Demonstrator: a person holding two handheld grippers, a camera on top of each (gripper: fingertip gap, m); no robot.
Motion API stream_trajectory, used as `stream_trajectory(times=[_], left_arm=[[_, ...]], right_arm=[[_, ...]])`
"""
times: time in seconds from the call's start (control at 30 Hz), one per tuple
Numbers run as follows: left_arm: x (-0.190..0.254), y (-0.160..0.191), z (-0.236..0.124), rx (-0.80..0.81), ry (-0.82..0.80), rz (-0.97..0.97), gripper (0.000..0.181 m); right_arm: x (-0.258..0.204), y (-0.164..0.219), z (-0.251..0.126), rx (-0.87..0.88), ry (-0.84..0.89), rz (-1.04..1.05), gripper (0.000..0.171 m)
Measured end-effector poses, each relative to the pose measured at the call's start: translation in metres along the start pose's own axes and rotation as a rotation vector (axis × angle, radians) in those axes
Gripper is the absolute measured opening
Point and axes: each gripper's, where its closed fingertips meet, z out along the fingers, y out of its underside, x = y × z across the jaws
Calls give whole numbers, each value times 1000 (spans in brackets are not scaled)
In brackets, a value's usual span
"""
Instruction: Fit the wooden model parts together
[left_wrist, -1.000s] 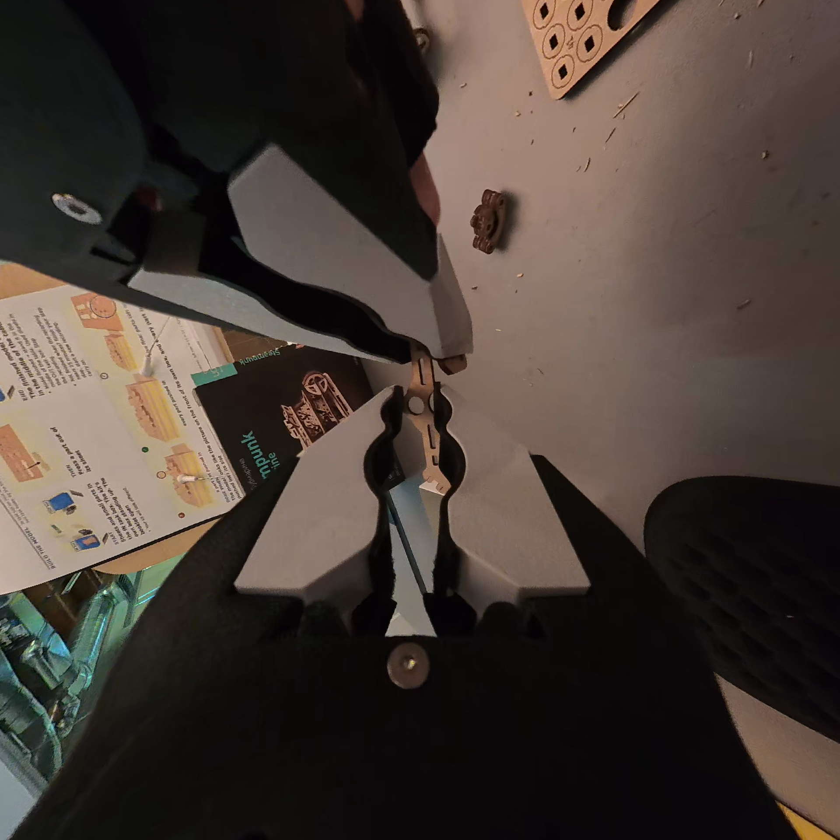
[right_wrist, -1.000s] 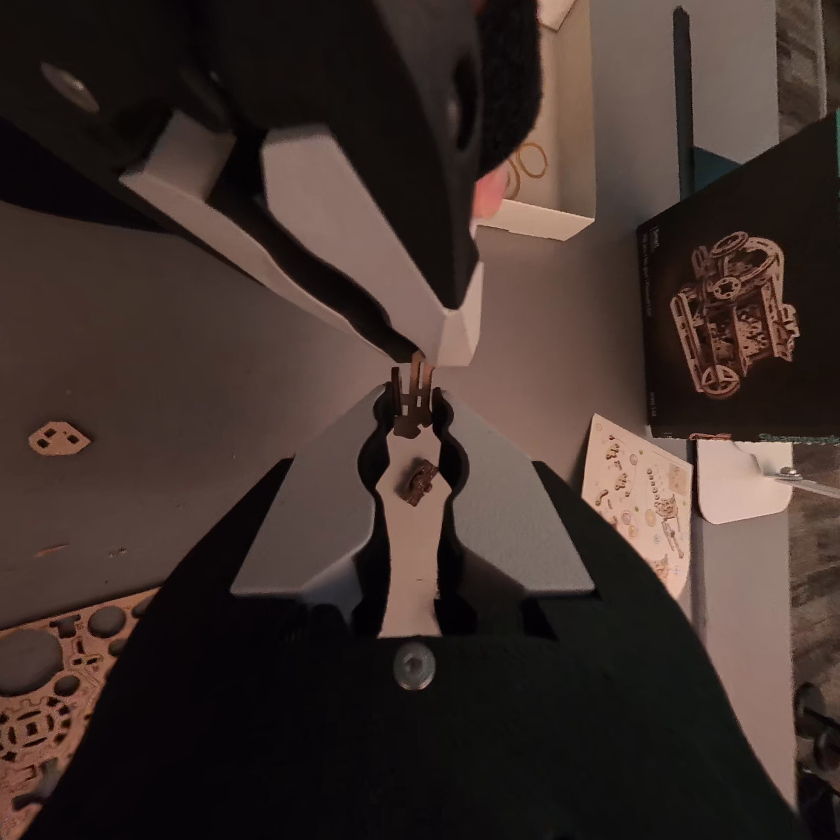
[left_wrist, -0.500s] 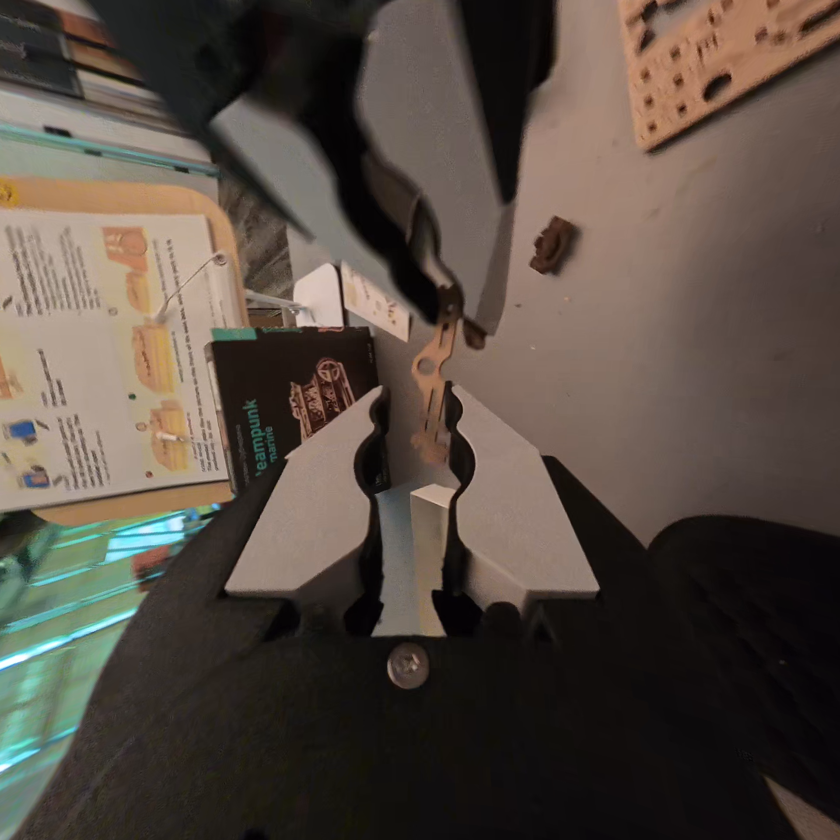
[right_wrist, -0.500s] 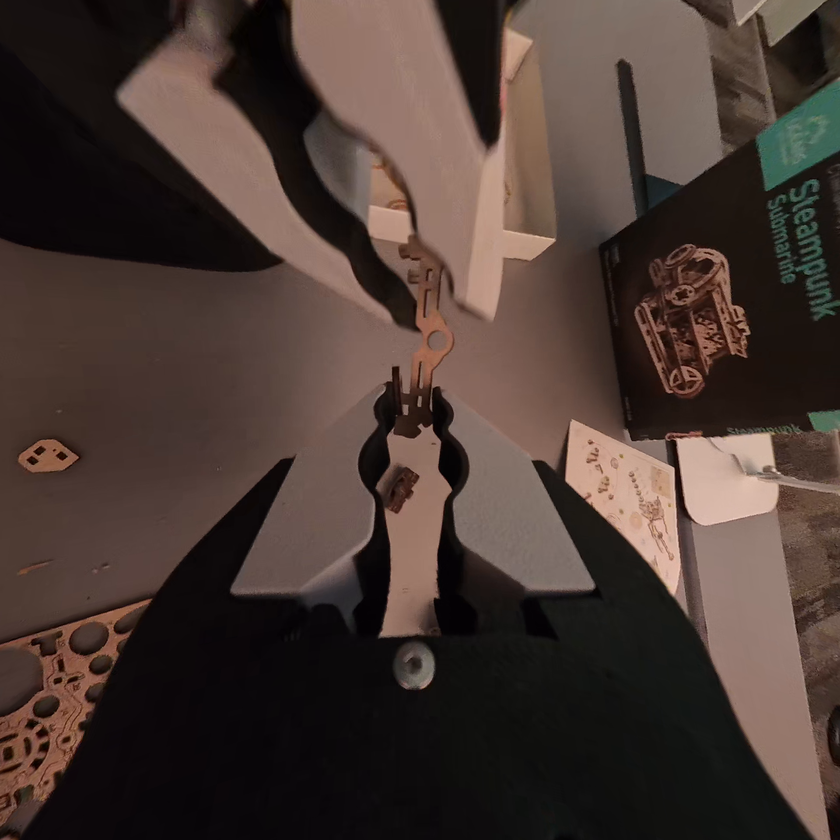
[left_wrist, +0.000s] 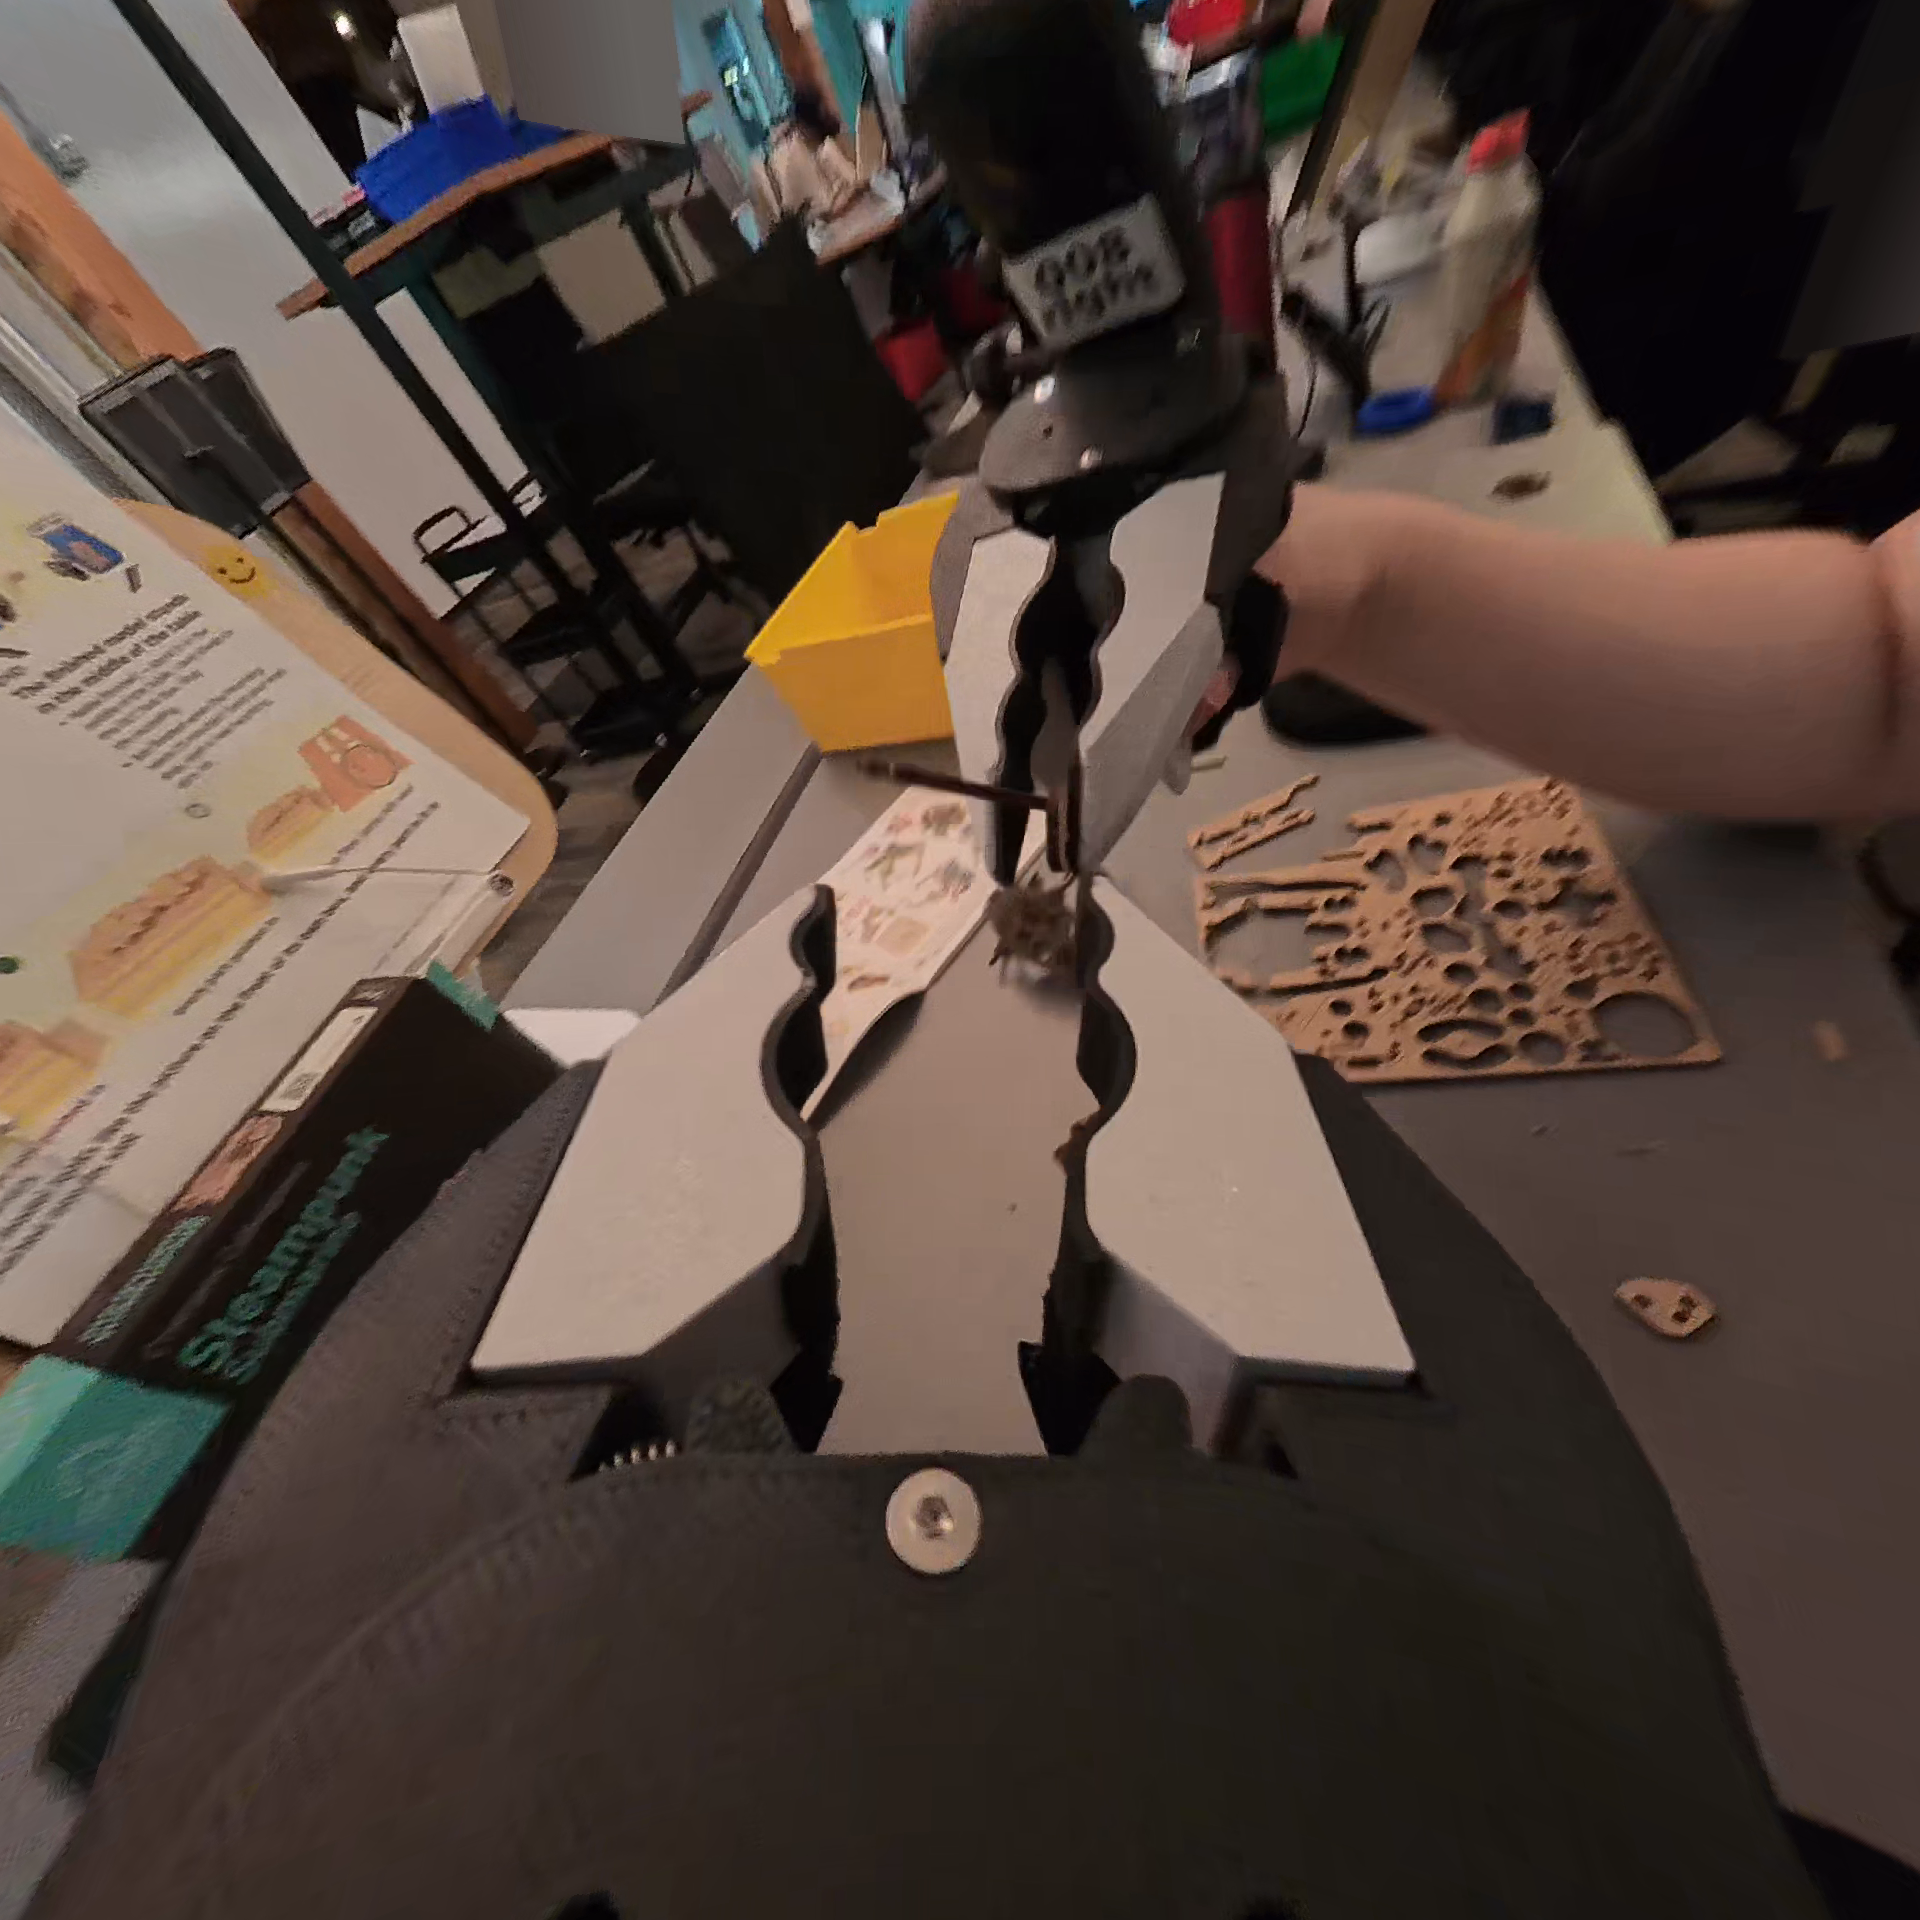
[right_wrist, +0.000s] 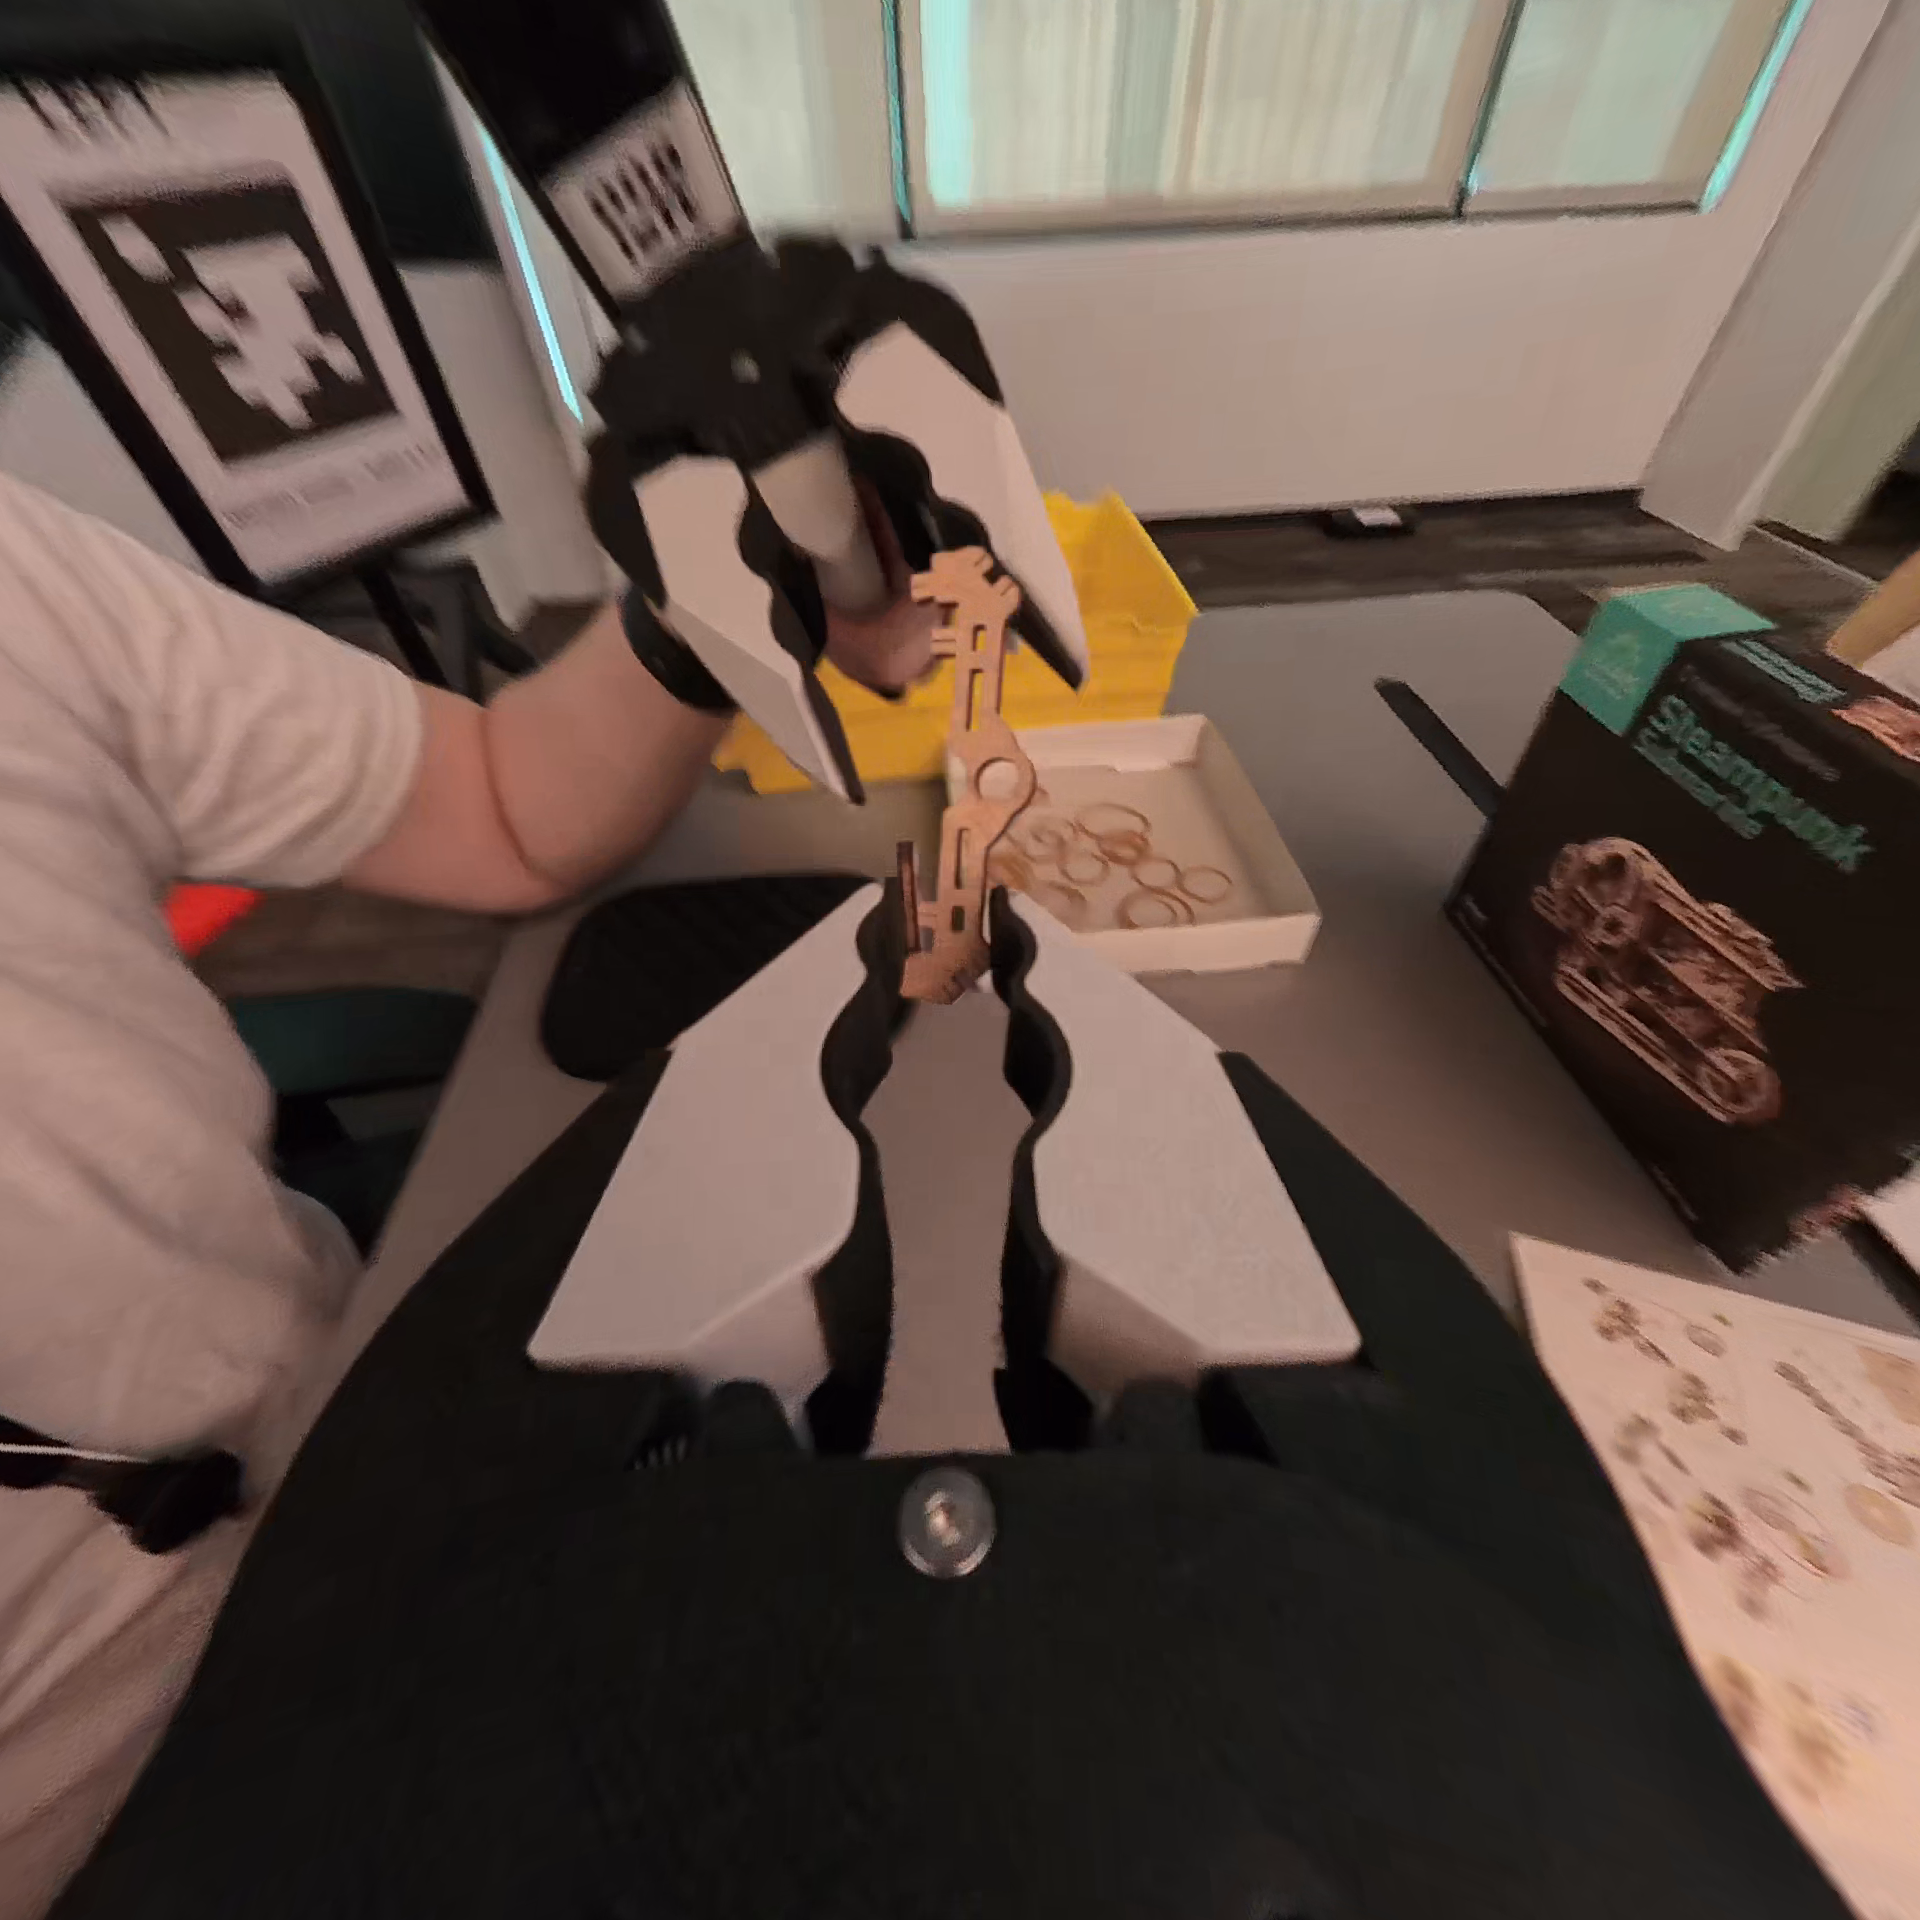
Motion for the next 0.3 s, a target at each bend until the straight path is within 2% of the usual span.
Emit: stream_trajectory(times=[0.17,0.3], left_arm=[[7,-27,-6,216,148,-206,36],[13,-27,3,304,268,-337,33]], right_arm=[[-25,-35,-17,256,-292,202,15],[-41,-47,-26,398,-564,357,14]])
